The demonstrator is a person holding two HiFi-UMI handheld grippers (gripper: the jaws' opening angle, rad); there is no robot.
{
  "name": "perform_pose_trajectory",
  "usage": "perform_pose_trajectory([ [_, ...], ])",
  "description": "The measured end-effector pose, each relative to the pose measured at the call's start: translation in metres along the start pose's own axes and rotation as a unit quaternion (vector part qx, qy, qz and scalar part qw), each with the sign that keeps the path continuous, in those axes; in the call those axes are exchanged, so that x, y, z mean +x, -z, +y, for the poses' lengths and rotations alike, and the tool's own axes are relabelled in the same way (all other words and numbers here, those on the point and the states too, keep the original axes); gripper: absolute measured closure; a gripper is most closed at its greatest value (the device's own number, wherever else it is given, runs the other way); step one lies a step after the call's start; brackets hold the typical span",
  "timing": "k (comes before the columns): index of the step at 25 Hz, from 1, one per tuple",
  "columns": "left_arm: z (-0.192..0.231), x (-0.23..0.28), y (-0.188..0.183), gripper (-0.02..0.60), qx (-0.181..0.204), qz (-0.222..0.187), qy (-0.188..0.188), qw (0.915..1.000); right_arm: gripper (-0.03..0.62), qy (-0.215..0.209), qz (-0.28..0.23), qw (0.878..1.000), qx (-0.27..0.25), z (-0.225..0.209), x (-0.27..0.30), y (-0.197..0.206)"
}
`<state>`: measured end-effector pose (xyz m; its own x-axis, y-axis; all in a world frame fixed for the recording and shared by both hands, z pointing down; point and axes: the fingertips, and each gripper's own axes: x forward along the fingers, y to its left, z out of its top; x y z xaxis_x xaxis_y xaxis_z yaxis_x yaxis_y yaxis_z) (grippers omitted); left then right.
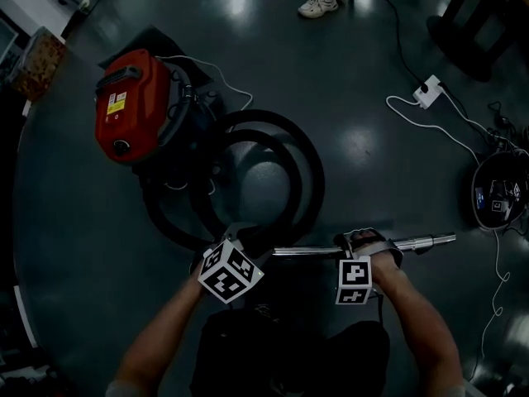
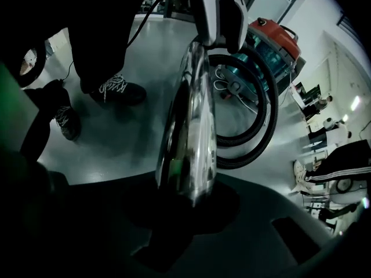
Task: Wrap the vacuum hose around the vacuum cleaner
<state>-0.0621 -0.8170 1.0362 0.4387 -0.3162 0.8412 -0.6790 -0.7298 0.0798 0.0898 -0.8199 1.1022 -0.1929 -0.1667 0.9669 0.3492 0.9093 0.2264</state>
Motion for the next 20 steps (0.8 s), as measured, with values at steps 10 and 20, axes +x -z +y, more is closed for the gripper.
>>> perform_pose_trajectory([
  [10, 0.022, 0.049, 0.050, 0.360, 0.013, 0.021, -0.017, 0.9996, 0.510, -0.011, -0.034, 0.999, -0.020, 0.014, 0.077, -0.015],
  [20, 0.029, 0.074, 0.070, 0.360, 0.027, 0.025, -0.029, 0.9989, 0.510, -0.005, -0.013, 1.000, -0.022, 0.016, 0.129, -0.013],
])
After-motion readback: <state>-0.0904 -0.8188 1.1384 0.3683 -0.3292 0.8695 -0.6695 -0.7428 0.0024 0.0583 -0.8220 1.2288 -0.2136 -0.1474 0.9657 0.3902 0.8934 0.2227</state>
